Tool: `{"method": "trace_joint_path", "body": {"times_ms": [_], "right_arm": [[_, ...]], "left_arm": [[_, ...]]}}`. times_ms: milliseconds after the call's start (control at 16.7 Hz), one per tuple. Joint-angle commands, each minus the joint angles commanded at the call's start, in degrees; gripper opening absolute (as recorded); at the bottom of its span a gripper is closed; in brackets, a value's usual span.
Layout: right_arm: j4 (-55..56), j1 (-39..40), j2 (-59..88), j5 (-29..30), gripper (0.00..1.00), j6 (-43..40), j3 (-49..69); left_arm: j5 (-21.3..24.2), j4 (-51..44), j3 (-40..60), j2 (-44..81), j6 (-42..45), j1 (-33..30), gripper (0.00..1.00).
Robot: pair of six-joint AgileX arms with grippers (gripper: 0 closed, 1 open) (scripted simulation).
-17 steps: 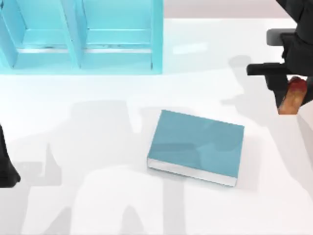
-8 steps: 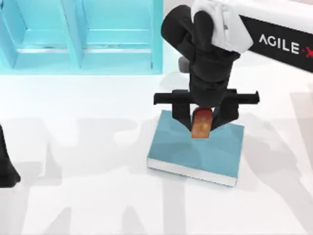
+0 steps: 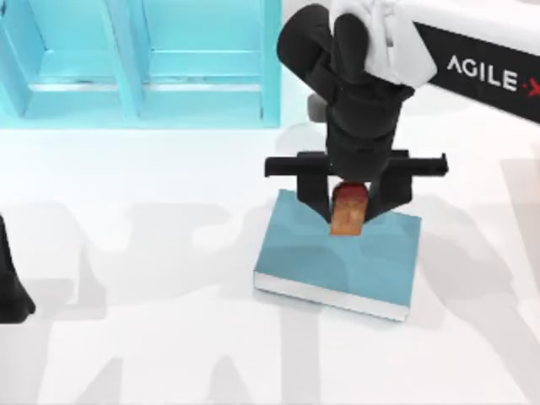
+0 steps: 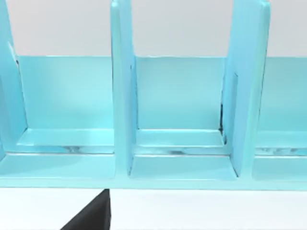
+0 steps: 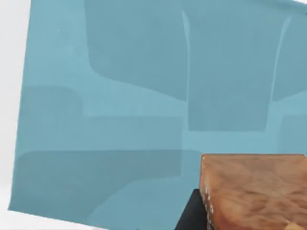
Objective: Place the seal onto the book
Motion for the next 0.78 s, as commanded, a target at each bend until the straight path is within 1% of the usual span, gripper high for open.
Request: {"method": "trace_joint_path", "body": {"times_ms": [120,780], "right_arm": [[0.0,0.0,0.0,0.0,0.0,0.0,0.0],[0.0,0.0,0.0,0.0,0.83,0.0,0.0]], "left_arm": [[0.0,0.0,0.0,0.0,0.0,0.0,1.0],[0.0,0.0,0.0,0.0,0.0,0.0,1.0]]}}
